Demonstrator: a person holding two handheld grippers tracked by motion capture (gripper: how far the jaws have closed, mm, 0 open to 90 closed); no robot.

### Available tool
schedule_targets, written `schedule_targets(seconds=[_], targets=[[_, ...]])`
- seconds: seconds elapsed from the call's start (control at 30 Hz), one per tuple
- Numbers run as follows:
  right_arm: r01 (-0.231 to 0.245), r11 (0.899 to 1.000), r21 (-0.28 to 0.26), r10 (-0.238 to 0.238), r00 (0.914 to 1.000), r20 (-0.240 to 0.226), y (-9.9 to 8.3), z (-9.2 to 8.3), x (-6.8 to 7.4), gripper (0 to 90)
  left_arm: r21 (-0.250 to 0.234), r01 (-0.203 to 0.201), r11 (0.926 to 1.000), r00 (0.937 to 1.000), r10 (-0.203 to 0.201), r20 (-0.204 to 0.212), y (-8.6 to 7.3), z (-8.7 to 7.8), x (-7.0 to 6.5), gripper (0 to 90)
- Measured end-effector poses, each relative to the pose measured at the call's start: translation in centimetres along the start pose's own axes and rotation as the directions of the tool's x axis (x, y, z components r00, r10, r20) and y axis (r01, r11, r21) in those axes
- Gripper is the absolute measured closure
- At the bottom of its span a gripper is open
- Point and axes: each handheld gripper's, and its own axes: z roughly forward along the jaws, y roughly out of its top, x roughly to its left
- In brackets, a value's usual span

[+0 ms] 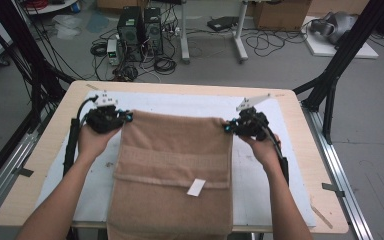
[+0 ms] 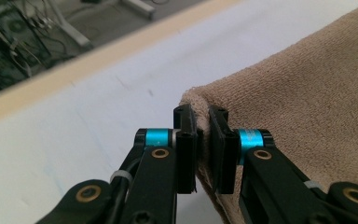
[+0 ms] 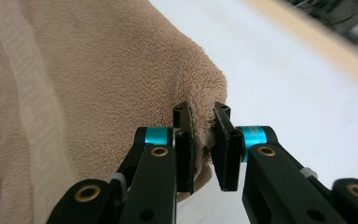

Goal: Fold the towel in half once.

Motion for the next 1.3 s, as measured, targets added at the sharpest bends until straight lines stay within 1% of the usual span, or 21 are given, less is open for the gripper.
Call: schedule_targets(seconds=[0.03,0.07,0.17,0.2,0.27,0.3,0.33,0.37,0.43,0.47,0.57,0.67,0.77,0.83,0.9,1.0,1.07,1.1,1.13,1.23,1.3], targets=[[-0.006,1.000,-0.009,0.006,0.9999,0.011,1.0,-0.4,-0.5,80.9,-0.013,-0.004,0.9999,0.9999,0.003,-0.011,1.1,-0.1,0.3,82.1],[-0.004,1.000,-0.019,0.004,0.9997,0.025,1.9,-0.7,-1.0,80.9,-0.013,-0.004,0.9999,0.9999,0.003,-0.011,1.1,-0.1,0.3,82.1],[-0.007,0.999,-0.053,0.010,0.9981,0.061,4.2,-1.6,-2.1,80.7,-0.067,0.005,0.9978,0.9992,-0.008,-0.038,3.9,-0.8,1.4,82.0],[-0.013,0.998,-0.069,0.018,0.9975,0.069,4.6,-1.6,-2.4,78.1,-0.079,0.011,0.9968,0.9989,-0.015,-0.043,4.2,-0.8,1.6,80.9],[-0.032,0.997,-0.070,0.039,0.9949,0.093,4.6,-1.2,-3.0,63.2,-0.046,0.019,0.9988,0.9981,-0.021,-0.058,4.0,-0.2,2.0,66.1],[-0.049,0.997,-0.056,0.054,0.9946,0.089,4.4,-1.0,-3.2,61.7,-0.016,0.050,0.9986,0.9980,-0.051,-0.039,2.8,0.4,2.4,61.0],[-0.049,0.997,-0.056,0.054,0.9946,0.089,4.4,-1.0,-3.2,61.7,-0.016,0.050,0.9986,0.9980,-0.051,-0.039,2.8,0.4,2.4,59.7],[-0.061,0.997,-0.041,0.064,0.9951,0.075,3.5,-0.5,-3.0,57.2,-0.007,0.055,0.9985,0.9984,-0.055,-0.012,1.2,0.5,2.5,59.4],[-0.051,0.998,-0.029,0.053,0.9964,0.066,2.4,-0.1,-2.5,54.5,-0.006,0.063,0.9980,0.9980,-0.063,0.011,-0.5,0.4,2.3,57.7],[-0.051,0.998,-0.029,0.053,0.9964,0.066,2.4,-0.1,-2.5,54.5,-0.006,0.063,0.9980,0.9980,-0.063,0.011,-0.5,0.4,2.3,57.6],[-0.067,0.998,-0.008,0.067,0.9972,0.033,0.2,0.7,-1.4,46.8,0.016,0.053,0.9985,0.9978,-0.054,0.038,-2.6,0.3,1.5,56.3],[-0.065,0.998,-0.009,0.065,0.9977,0.018,-0.8,0.9,-0.7,46.0,0.016,0.054,0.9984,0.9952,-0.055,0.081,-4.4,0.1,0.7,55.8],[-0.056,0.998,-0.012,0.056,0.9984,0.004,-2.5,1.1,1.0,43.6,0.009,0.051,0.9986,0.9910,-0.052,0.124,-6.5,-0.2,-0.7,53.7],[-0.048,0.999,-0.013,0.048,0.9988,-0.002,-3.4,1.1,1.8,43.7,0.014,0.038,0.9992,0.9902,-0.040,0.134,-7.6,-0.2,-1.3,53.3],[-0.044,0.999,-0.010,0.044,0.9990,-0.007,-4.4,1.3,2.4,43.7,0.039,0.030,0.9988,0.9877,-0.035,0.153,-8.4,-0.1,-1.8,53.0],[-0.055,0.998,-0.002,0.055,0.9984,-0.015,-5.8,1.6,3.1,43.7,0.043,0.012,0.9990,0.9859,-0.019,0.166,-9.3,-0.2,-2.6,52.6],[-0.060,0.998,0.002,0.060,0.9981,-0.011,-6.2,1.8,3.5,43.7,0.051,0.017,0.9986,0.9840,-0.026,0.176,-9.5,-0.1,-2.9,52.5],[-0.055,0.998,0.003,0.055,0.9982,-0.022,-7.1,2.2,4.2,44.2,0.060,0.005,0.9982,0.9838,-0.016,0.179,-9.7,-0.1,-3.2,52.6],[-0.054,0.998,0.023,0.054,0.9982,-0.024,-7.4,2.4,4.6,44.2,0.080,-0.002,0.9968,0.9816,-0.013,0.190,-10.2,0.0,-3.6,52.6],[-0.057,0.998,0.026,0.058,0.9975,-0.041,-8.5,3.0,5.2,45.1,0.092,-0.013,0.9957,0.9808,-0.005,0.195,-10.7,0.1,-3.9,53.5],[-0.058,0.998,0.033,0.059,0.9973,-0.043,-8.9,3.5,5.3,47.1,0.137,-0.011,0.9904,0.9804,-0.017,0.196,-11.4,0.8,-4.0,53.5]])
